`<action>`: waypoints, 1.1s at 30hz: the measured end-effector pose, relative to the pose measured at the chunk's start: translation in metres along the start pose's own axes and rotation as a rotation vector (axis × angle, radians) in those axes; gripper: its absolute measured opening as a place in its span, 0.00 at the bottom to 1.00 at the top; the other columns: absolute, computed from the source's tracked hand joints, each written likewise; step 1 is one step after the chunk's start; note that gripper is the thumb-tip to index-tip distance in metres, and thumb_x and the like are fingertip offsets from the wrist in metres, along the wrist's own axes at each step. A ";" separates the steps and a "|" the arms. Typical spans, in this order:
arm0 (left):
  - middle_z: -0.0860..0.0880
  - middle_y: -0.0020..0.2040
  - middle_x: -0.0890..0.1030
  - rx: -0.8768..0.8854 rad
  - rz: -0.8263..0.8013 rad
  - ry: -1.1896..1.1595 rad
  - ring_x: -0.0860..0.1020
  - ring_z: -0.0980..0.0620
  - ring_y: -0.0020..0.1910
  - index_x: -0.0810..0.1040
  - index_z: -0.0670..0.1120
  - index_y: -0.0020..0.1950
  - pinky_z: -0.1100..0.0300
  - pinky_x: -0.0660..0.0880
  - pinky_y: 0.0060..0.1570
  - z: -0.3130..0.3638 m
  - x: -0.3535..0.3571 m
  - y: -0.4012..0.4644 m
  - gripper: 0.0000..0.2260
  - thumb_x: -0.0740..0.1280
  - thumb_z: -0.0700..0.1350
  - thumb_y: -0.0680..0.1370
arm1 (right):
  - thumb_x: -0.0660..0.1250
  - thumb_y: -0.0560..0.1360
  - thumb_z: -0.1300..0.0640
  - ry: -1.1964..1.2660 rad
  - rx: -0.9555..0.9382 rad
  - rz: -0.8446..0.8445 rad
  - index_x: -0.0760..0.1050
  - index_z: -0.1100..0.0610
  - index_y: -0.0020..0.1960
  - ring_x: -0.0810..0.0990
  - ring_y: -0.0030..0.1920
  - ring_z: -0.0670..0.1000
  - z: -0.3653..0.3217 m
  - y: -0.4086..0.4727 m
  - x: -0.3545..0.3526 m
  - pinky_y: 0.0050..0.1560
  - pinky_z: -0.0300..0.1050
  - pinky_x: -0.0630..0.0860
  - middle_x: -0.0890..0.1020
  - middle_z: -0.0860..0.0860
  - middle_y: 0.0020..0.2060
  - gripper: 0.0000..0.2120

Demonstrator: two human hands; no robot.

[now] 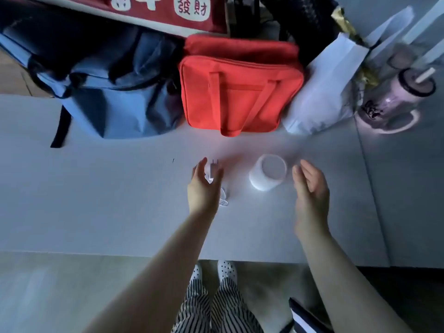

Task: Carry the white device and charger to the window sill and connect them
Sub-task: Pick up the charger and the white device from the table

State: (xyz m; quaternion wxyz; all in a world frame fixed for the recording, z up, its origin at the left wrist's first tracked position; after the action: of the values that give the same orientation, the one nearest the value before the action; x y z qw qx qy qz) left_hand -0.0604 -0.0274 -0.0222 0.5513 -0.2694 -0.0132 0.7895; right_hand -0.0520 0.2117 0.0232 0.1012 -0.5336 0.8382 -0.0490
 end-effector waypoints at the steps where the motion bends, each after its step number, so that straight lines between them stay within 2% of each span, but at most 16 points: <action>1: 0.53 0.67 0.72 -0.005 0.034 0.017 0.75 0.53 0.59 0.67 0.47 0.72 0.73 0.65 0.47 -0.001 0.003 -0.001 0.25 0.64 0.53 0.77 | 0.69 0.71 0.49 -0.005 0.016 -0.009 0.71 0.57 0.66 0.77 0.62 0.45 0.007 0.002 0.000 0.66 0.43 0.72 0.78 0.52 0.61 0.26; 2: 0.54 0.64 0.73 0.001 0.082 0.025 0.75 0.54 0.54 0.68 0.47 0.71 0.72 0.69 0.46 -0.004 0.006 0.002 0.24 0.65 0.52 0.76 | 0.70 0.72 0.51 -0.016 0.024 -0.043 0.69 0.58 0.68 0.75 0.64 0.47 0.014 0.006 0.003 0.65 0.41 0.71 0.76 0.54 0.65 0.27; 4: 0.52 0.59 0.75 0.102 0.156 0.031 0.74 0.49 0.54 0.70 0.47 0.68 0.60 0.73 0.54 -0.008 0.015 0.005 0.23 0.67 0.50 0.74 | 0.72 0.71 0.53 -0.048 0.038 -0.125 0.65 0.58 0.71 0.72 0.67 0.48 0.033 0.011 0.009 0.64 0.37 0.69 0.72 0.56 0.69 0.31; 7: 0.48 0.62 0.77 0.218 0.213 0.155 0.71 0.44 0.65 0.71 0.42 0.66 0.56 0.62 0.67 -0.019 0.032 0.015 0.24 0.67 0.45 0.70 | 0.75 0.62 0.48 -0.079 0.008 -0.207 0.61 0.54 0.72 0.71 0.69 0.49 0.055 0.019 0.020 0.70 0.49 0.68 0.71 0.52 0.70 0.42; 9: 0.45 0.65 0.77 0.263 0.253 0.217 0.69 0.43 0.71 0.71 0.41 0.67 0.51 0.59 0.72 -0.022 0.036 0.015 0.24 0.67 0.41 0.71 | 0.76 0.59 0.49 -0.112 -0.047 -0.225 0.61 0.52 0.70 0.71 0.69 0.46 0.061 0.020 0.025 0.71 0.51 0.67 0.71 0.46 0.67 0.43; 11: 0.46 0.67 0.76 0.255 0.238 0.173 0.71 0.42 0.70 0.71 0.44 0.68 0.45 0.65 0.69 -0.029 0.041 0.015 0.23 0.65 0.36 0.73 | 0.77 0.58 0.50 -0.157 -0.103 -0.210 0.61 0.53 0.69 0.72 0.66 0.44 0.063 0.022 0.031 0.69 0.46 0.68 0.72 0.42 0.64 0.44; 13: 0.48 0.66 0.76 0.263 0.202 0.089 0.76 0.42 0.64 0.71 0.47 0.69 0.46 0.73 0.61 -0.027 0.042 0.014 0.23 0.62 0.35 0.74 | 0.78 0.57 0.49 -0.191 -0.121 -0.195 0.64 0.57 0.68 0.75 0.64 0.46 0.061 0.024 0.036 0.66 0.43 0.69 0.74 0.47 0.62 0.44; 15: 0.48 0.64 0.77 0.268 0.208 -0.021 0.79 0.52 0.61 0.71 0.45 0.68 0.52 0.76 0.59 -0.024 0.036 0.011 0.22 0.61 0.33 0.75 | 0.77 0.56 0.47 -0.220 -0.114 -0.166 0.67 0.59 0.65 0.77 0.59 0.49 0.057 0.025 0.038 0.61 0.39 0.72 0.77 0.51 0.59 0.42; 18: 0.52 0.60 0.81 0.111 0.261 -0.206 0.79 0.69 0.52 0.74 0.44 0.66 0.71 0.74 0.54 -0.022 0.020 0.013 0.20 0.64 0.33 0.75 | 0.78 0.56 0.48 -0.238 -0.097 -0.160 0.70 0.57 0.62 0.78 0.56 0.50 0.050 0.024 0.042 0.57 0.40 0.73 0.78 0.50 0.57 0.38; 19: 0.54 0.58 0.81 0.052 0.273 -0.267 0.79 0.68 0.51 0.75 0.45 0.64 0.72 0.74 0.52 -0.022 0.015 0.014 0.19 0.65 0.34 0.74 | 0.77 0.57 0.49 -0.238 -0.097 -0.169 0.70 0.56 0.61 0.78 0.56 0.49 0.046 0.024 0.044 0.56 0.38 0.73 0.78 0.49 0.56 0.36; 21: 0.53 0.58 0.81 -0.016 0.261 -0.431 0.80 0.59 0.55 0.77 0.47 0.61 0.65 0.74 0.57 -0.020 0.006 0.016 0.17 0.67 0.37 0.73 | 0.77 0.58 0.48 -0.229 -0.100 -0.201 0.71 0.55 0.60 0.78 0.56 0.50 0.038 0.023 0.051 0.54 0.36 0.73 0.79 0.50 0.56 0.34; 22: 0.51 0.58 0.81 -0.055 0.242 -0.529 0.80 0.55 0.55 0.76 0.48 0.61 0.62 0.74 0.59 -0.019 0.003 0.016 0.17 0.68 0.37 0.73 | 0.76 0.59 0.46 -0.211 -0.089 -0.221 0.71 0.54 0.60 0.79 0.57 0.51 0.034 0.024 0.056 0.56 0.39 0.74 0.79 0.51 0.57 0.33; 24: 0.47 0.56 0.81 -0.130 0.211 -0.681 0.78 0.52 0.49 0.74 0.47 0.65 0.60 0.75 0.54 -0.016 -0.003 0.018 0.19 0.68 0.38 0.75 | 0.76 0.60 0.47 -0.140 -0.042 -0.260 0.72 0.52 0.60 0.80 0.57 0.52 0.027 0.023 0.067 0.56 0.44 0.76 0.80 0.53 0.58 0.31; 26: 0.47 0.50 0.79 -0.148 0.180 -0.774 0.76 0.51 0.43 0.76 0.42 0.62 0.61 0.76 0.46 -0.010 -0.013 0.020 0.15 0.67 0.40 0.76 | 0.76 0.64 0.52 -0.066 0.012 -0.312 0.72 0.54 0.62 0.81 0.55 0.46 0.017 0.022 0.082 0.52 0.38 0.76 0.81 0.53 0.58 0.29; 29: 0.47 0.44 0.77 -0.143 0.136 -0.909 0.75 0.52 0.39 0.80 0.41 0.53 0.59 0.73 0.46 0.000 -0.033 0.020 0.08 0.67 0.43 0.77 | 0.75 0.69 0.57 0.000 0.074 -0.380 0.73 0.55 0.64 0.81 0.46 0.35 0.001 0.015 0.107 0.44 0.28 0.73 0.82 0.49 0.56 0.25; 33: 0.47 0.45 0.79 -0.128 0.152 -1.087 0.76 0.52 0.40 0.78 0.40 0.55 0.58 0.74 0.46 0.010 -0.078 0.015 0.09 0.64 0.42 0.78 | 0.74 0.70 0.54 -0.009 0.116 -0.502 0.74 0.48 0.61 0.81 0.52 0.41 -0.019 -0.004 0.148 0.53 0.39 0.75 0.82 0.44 0.54 0.20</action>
State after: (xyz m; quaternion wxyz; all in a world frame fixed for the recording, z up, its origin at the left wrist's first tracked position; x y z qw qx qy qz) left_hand -0.0586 -0.0988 0.0133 0.3892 0.1439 -0.3244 0.8500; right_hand -0.1129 0.0758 0.0249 0.1202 -0.7184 0.6749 -0.1183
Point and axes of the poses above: each hand's wrist, its own y-axis towards the middle knuckle, its own x-axis out of the palm, z = x × y, the point moved 7 cm from there along y, towards the middle knuckle
